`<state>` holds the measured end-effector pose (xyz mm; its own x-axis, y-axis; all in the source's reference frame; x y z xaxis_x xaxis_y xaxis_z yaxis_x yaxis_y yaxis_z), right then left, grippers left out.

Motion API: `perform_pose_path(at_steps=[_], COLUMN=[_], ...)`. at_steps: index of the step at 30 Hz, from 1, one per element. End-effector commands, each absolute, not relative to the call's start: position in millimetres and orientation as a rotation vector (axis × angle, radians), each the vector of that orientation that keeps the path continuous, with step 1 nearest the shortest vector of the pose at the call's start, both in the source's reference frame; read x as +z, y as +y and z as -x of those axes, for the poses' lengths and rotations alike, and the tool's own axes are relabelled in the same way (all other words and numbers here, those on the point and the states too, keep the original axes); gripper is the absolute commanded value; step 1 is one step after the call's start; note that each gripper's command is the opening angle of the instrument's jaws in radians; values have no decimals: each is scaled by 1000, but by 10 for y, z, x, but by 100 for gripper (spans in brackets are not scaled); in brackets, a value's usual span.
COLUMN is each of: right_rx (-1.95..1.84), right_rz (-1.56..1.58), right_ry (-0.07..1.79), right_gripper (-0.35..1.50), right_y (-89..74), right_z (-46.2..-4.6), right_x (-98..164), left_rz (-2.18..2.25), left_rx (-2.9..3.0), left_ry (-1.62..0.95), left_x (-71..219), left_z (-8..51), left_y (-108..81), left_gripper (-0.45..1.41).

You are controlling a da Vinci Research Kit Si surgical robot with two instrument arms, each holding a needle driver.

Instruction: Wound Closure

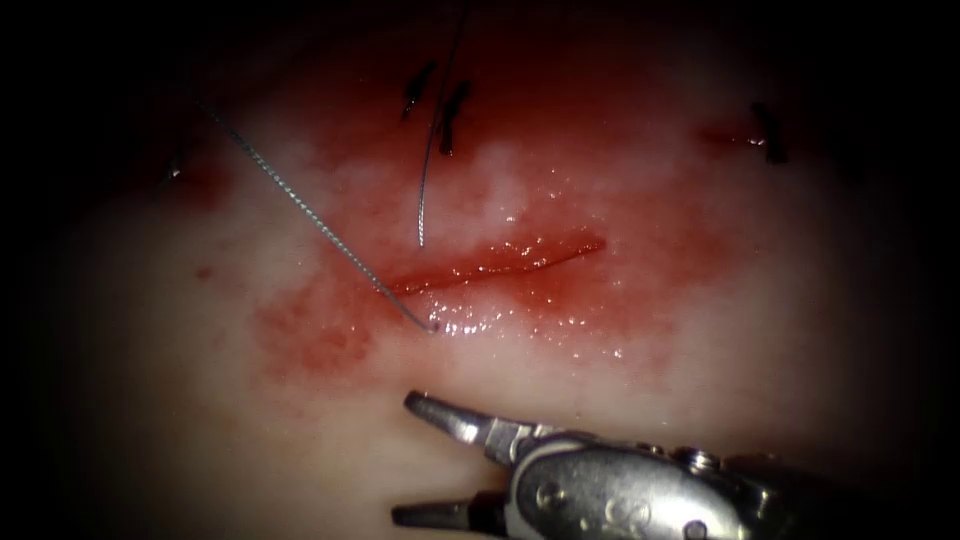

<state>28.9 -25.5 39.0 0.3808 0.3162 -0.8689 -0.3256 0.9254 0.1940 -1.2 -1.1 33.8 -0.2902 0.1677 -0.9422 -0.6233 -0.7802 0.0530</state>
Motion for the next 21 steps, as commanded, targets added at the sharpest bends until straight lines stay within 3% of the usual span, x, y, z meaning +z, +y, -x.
perform_pose_path(at_steps=[1,7,13,19,21], right_rx=[409,405,416,407,401], right_rz=[9,-2,0,3,0], right_ry=[1086,1023,978,910,897], right_gripper=[96,84,84,69,51], right_y=[-248,-234,-227,-219,-219], right_z=[-285,-287,-301,-313,-313], right_x=[407,444,474,514,520], left_rz=[1460,1456,1454,1452,1451], left_rx=[2102,2102,2102,2103,2102], left_ry=[578,583,585,588,589], left_x=[346,348,349,349,349], left_z=[16,18,18,20,20], left_y=[-10,-11,-11,-12,-13], left_gripper=[-45,-45,-45,-45,-45])
